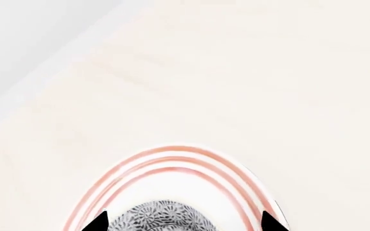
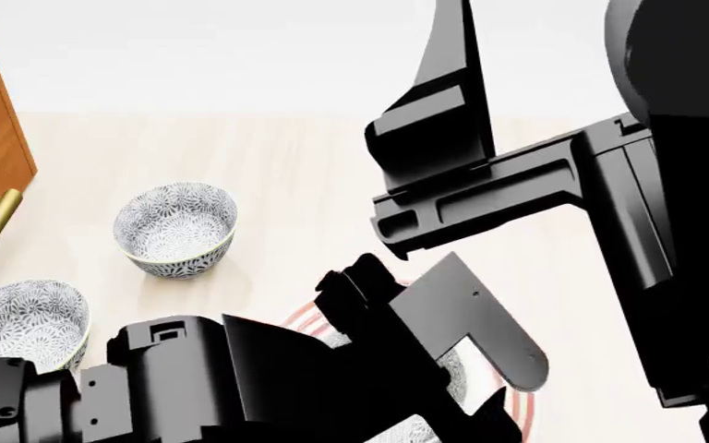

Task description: Put the bowl at the front on the plate.

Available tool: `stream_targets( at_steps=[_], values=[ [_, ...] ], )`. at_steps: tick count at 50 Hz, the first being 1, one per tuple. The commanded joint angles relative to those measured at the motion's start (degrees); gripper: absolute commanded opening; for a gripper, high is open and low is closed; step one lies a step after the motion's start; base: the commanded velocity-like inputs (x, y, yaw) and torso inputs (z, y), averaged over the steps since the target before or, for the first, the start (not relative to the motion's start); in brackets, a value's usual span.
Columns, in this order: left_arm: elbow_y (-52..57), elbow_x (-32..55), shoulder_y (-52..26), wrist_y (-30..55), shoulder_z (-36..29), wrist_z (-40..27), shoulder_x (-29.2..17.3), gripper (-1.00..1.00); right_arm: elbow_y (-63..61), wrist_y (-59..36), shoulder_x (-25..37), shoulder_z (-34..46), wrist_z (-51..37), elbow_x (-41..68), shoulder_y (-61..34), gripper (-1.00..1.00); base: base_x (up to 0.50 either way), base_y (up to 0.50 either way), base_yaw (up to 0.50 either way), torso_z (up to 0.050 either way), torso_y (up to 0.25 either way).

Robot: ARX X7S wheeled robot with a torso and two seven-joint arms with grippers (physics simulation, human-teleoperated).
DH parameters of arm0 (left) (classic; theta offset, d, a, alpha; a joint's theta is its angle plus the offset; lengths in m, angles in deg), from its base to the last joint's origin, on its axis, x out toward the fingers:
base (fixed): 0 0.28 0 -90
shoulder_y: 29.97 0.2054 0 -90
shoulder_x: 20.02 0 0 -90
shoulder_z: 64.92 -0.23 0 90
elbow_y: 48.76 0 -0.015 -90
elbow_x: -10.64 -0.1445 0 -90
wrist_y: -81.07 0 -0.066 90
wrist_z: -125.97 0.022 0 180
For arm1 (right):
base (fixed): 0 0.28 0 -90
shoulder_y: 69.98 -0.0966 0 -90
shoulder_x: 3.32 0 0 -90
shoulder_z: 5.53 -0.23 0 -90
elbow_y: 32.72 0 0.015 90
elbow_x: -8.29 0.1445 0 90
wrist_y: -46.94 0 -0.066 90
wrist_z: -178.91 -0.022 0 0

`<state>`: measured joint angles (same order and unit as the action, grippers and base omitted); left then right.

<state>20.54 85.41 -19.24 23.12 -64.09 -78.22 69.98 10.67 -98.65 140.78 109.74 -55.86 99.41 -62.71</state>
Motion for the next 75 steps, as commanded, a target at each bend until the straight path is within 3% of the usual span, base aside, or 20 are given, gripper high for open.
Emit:
stream_targets(
  at_steps=[1, 32, 61, 64, 75],
  values=[
    [-5.2, 1.6, -1.3, -3.5, 0.0, 1.7, 0.0, 1.0, -1.6, 1.1, 1.1, -0.8, -0.5, 0.3, 1.3, 1.0, 0.0, 0.0, 0.0, 0.0, 0.0],
    [-25.7, 7.3, -2.6, -10.9, 0.0, 2.0, 0.0, 1.0, -3.6, 2.0, 2.5, -1.7, -1.0, 2.2, 1.2, 1.0, 0.0, 0.0, 0.0, 0.0, 0.0],
    [-41.6, 20.3, -2.6, -22.1, 0.1, 0.3, 0.0, 1.0, -3.0, 2.8, 1.1, -1.1, 1.1, -2.5, 4.2, 1.0, 0.0, 0.0, 0.0, 0.0, 0.0],
    [-40.3, 21.0, -2.5, -22.8, 0.9, -0.5, -1.0, 1.0, -3.1, 2.8, 1.0, -1.0, 1.0, -2.3, 3.9, 1.0, 0.0, 0.0, 0.0, 0.0, 0.0],
    [-13.2, 19.0, -0.4, -29.7, 2.7, -11.5, -13.9, 1.0, -3.5, 3.7, 1.3, -1.4, 1.7, -3.7, 5.5, 1.0, 0.0, 0.0, 0.0, 0.0, 0.0]
  ],
)
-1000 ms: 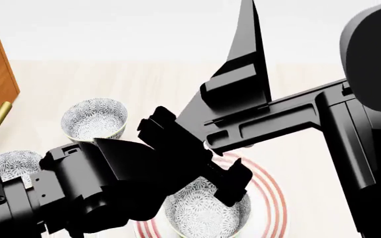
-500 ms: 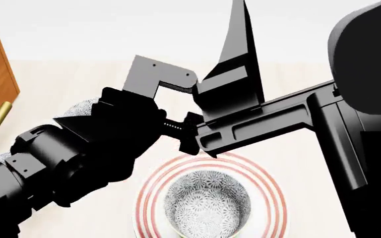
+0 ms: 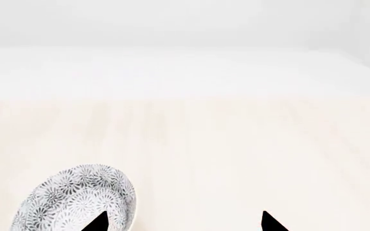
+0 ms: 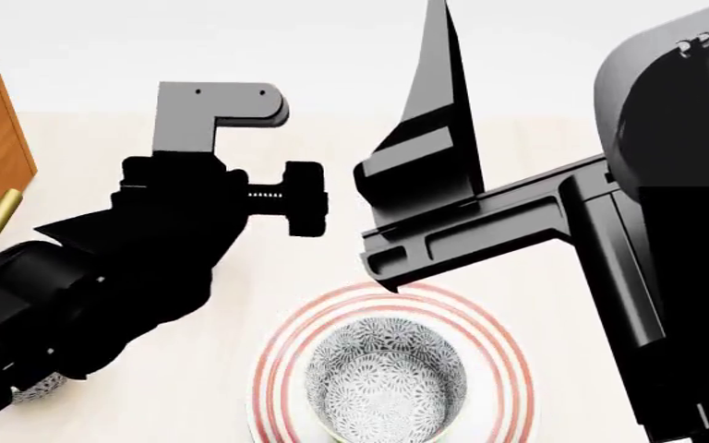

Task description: Put the bowl at the front on the plate.

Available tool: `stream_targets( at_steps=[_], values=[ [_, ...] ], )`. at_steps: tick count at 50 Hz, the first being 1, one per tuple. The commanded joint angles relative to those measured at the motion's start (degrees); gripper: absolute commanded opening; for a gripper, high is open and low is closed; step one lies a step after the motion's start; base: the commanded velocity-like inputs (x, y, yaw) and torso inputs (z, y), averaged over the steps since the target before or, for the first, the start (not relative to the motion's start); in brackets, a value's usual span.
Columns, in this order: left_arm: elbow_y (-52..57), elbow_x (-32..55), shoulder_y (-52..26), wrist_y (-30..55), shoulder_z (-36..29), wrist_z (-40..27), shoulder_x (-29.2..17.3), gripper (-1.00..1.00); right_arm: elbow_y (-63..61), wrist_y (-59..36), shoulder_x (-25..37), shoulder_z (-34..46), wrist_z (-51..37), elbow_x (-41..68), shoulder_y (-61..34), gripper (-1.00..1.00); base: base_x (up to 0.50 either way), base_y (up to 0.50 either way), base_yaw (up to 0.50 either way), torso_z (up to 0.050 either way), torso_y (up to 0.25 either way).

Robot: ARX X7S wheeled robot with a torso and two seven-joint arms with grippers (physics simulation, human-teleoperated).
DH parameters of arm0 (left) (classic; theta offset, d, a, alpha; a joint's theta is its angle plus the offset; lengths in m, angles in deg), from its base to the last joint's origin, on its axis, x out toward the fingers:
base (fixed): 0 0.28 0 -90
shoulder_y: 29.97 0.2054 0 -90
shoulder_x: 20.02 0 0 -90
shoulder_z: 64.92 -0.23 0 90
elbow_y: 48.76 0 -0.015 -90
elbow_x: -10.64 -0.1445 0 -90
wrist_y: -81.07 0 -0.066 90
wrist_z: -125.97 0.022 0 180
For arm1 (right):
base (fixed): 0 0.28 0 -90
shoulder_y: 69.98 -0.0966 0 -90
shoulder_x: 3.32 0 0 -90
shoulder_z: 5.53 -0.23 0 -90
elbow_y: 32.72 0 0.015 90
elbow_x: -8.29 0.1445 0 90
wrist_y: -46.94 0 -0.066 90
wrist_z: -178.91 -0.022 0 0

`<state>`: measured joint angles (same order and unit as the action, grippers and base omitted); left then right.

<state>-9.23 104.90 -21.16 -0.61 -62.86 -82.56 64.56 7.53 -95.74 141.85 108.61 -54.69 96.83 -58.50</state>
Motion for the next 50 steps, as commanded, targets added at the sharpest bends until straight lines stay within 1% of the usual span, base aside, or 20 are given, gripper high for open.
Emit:
stream_targets(
  at_steps=[1, 2, 3, 8, 10, 14, 16, 18, 19, 21, 23, 25, 27, 32, 38, 41, 42, 45, 46, 50],
  values=[
    [19.3, -0.6, 1.6, -6.5, 1.7, -7.8, -9.8, 1.0, -0.4, 0.8, 0.3, -0.3, 0.4, -1.1, 1.4, 1.0, 0.0, 0.0, 0.0, 0.0, 0.0],
    [21.1, -1.4, 1.7, -7.4, 1.6, -9.3, -10.7, 1.0, -0.4, 0.7, 0.4, -0.3, 0.3, -1.0, 1.4, 1.0, 0.0, 0.0, 0.0, 0.0, 0.0],
    [25.3, -0.9, 2.2, -8.2, 2.4, -10.0, -12.8, 1.0, -0.7, 1.1, 0.7, -0.6, 0.2, -1.2, 1.8, 1.0, 0.0, 0.0, 0.0, 0.0, 0.0],
    [32.2, -3.8, 2.8, -10.8, 2.3, -14.2, -16.3, 1.0, -0.9, 1.8, 0.8, -0.8, 0.7, -2.2, 3.1, 1.0, 0.0, 0.0, 0.0, 0.0, 0.0],
    [34.3, -2.5, 3.0, -10.3, 2.8, -14.0, -17.4, 1.0, -0.9, 1.9, 0.8, -0.9, 0.7, -2.2, 3.1, 1.0, 0.0, 0.0, 0.0, 0.0, 0.0],
    [43.2, -3.8, 3.9, -11.9, 3.1, -16.1, -21.5, 1.0, -1.3, 2.4, 1.2, -1.1, 0.8, -2.8, 4.2, 1.0, 0.0, 0.0, 0.0, 0.0, 0.0],
    [45.4, -4.7, 4.2, -12.6, 3.1, -17.3, -22.7, 1.0, -1.5, 2.7, 1.4, -1.3, 0.8, -2.9, 4.6, 1.0, 0.0, 0.0, 0.0, 0.0, 0.0],
    [50.3, -2.9, 4.9, -12.7, 3.8, -17.0, -25.2, 1.0, -1.8, 3.7, 1.7, -1.9, 0.8, -3.1, 5.6, 1.0, 0.0, 0.0, 0.0, 0.0, 0.0],
    [54.0, -5.2, 4.9, -13.3, 3.4, -20.0, -27.0, 1.0, -1.9, 4.1, 1.7, -2.0, 1.0, -3.6, 6.3, 1.0, 0.0, 0.0, 0.0, 0.0, 0.0],
    [57.0, -4.0, 5.3, -13.8, 4.2, -19.7, -28.7, 1.0, -1.9, 3.9, 1.6, -1.7, 1.3, -4.3, 6.6, 1.0, 0.0, 0.0, 0.0, 0.0, 0.0],
    [60.6, -7.4, 5.8, -15.0, 3.9, -22.1, -30.6, 1.0, -1.5, 3.9, 1.1, -1.4, 2.1, -5.4, 6.9, 1.0, 0.0, 0.0, 0.0, 0.0, 0.0],
    [62.0, -6.6, 5.9, -15.1, 4.3, -22.3, -31.3, 1.0, -1.3, 4.2, 0.8, -1.4, 2.6, -6.2, 7.3, 1.0, 0.0, 0.0, 0.0, 0.0, 0.0],
    [64.3, -9.3, 6.0, -16.1, 4.3, -24.7, -32.1, 1.0, -1.2, 4.5, 0.6, -1.3, 3.2, -7.3, 8.0, 1.0, 0.0, 0.0, 0.0, 0.0, 0.0],
    [68.8, -9.7, 7.2, -17.5, 4.7, -25.5, -34.1, 1.0, -1.3, 5.1, 0.9, -1.2, 3.5, -8.4, 9.5, 1.0, 0.0, 0.0, 0.0, 0.0, 0.0],
    [74.7, -13.4, 8.9, -19.7, 5.0, -28.1, -36.7, 1.0, -1.6, 5.5, 1.1, -1.3, 3.3, -8.5, 10.5, 1.0, 0.0, 0.0, 0.0, 0.0, 0.0],
    [77.4, -12.5, 9.9, -20.8, 5.3, -27.0, -37.6, 1.0, -1.9, 7.0, 0.9, -1.3, 4.1, -10.9, 13.4, 1.0, 0.0, 0.0, 0.0, 0.0, 0.0],
    [77.9, -14.2, 10.0, -21.1, 5.4, -28.7, -37.7, 1.0, -1.9, 7.7, 0.9, -1.3, 4.5, -11.9, 14.6, 1.0, 0.0, 0.0, 0.0, 0.0, 0.0],
    [80.1, -15.0, 11.1, -22.0, 5.4, -29.0, -38.5, 1.0, -1.9, 9.3, 1.0, -1.5, 5.5, -14.1, 17.4, 1.0, 0.0, 0.0, 0.0, 0.0, 0.0],
    [81.1, -17.4, 11.4, -22.0, 5.2, -30.2, -38.9, 1.0, -1.8, 10.0, 1.0, -1.5, 5.9, -15.1, 18.6, 1.0, 0.0, 0.0, 0.0, 0.0, 0.0],
    [83.0, -17.5, 11.9, -22.6, 5.3, -30.2, -39.9, 1.0, -1.5, 10.9, 0.7, -1.3, 6.6, -16.5, 20.1, 1.0, 0.0, 0.0, 0.0, 0.0, 0.0]
  ],
)
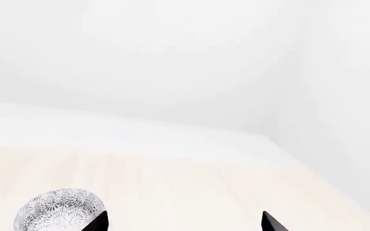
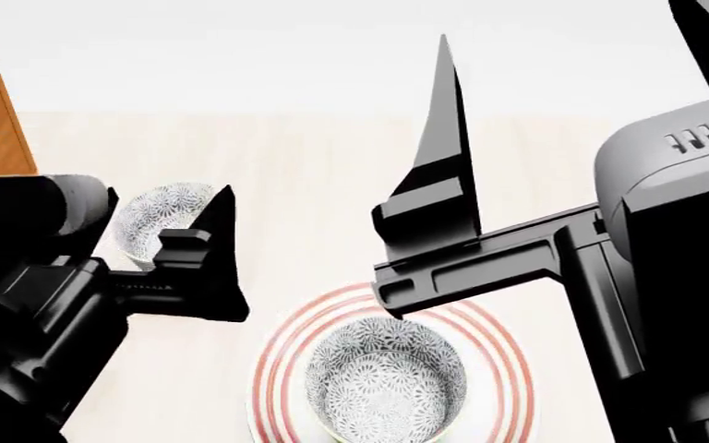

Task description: Put the bowl at the front on the plate.

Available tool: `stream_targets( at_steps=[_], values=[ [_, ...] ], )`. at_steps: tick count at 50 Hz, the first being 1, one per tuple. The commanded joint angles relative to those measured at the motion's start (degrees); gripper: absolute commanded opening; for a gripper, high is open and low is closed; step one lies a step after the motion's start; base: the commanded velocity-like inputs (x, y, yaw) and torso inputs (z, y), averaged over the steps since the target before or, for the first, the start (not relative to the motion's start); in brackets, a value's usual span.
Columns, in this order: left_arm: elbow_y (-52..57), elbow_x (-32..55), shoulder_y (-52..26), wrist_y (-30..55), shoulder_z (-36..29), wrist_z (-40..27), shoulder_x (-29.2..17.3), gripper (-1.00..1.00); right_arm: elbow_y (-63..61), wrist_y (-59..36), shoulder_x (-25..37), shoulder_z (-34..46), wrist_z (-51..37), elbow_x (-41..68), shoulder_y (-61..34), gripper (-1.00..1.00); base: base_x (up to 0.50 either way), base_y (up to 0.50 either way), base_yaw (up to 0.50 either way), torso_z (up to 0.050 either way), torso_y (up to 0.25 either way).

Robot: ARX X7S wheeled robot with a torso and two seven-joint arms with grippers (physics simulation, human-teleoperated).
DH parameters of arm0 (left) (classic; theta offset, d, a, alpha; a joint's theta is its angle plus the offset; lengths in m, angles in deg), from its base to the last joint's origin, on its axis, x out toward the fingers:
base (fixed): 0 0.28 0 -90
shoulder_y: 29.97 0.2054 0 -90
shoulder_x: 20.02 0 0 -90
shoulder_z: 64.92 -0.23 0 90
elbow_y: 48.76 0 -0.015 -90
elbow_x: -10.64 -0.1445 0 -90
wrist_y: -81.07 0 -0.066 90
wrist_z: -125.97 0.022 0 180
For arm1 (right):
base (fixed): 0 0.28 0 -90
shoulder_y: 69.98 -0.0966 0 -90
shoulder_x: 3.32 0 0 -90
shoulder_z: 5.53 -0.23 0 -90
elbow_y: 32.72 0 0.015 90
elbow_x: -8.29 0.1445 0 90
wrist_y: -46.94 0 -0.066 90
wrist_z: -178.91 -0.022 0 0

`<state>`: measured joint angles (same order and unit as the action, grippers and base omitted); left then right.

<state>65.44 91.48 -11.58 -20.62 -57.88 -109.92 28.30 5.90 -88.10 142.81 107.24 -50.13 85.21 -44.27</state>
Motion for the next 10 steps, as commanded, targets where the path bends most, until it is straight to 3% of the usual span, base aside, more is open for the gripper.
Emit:
stream_targets(
  at_steps=[1, 10],
  values=[
    [8.7, -4.3, 2.4, -2.6, 0.3, -2.9, -3.8, 1.0, 0.2, 3.4, -0.3, 0.1, 2.2, -5.0, 6.0, 1.0, 0.0, 0.0, 0.0, 0.0, 0.0],
    [10.8, -5.7, 3.4, -3.7, 0.6, -2.9, -5.3, 1.0, 0.1, 3.4, -0.3, 0.2, 2.0, -4.9, 6.0, 1.0, 0.0, 0.0, 0.0, 0.0, 0.0]
  ],
)
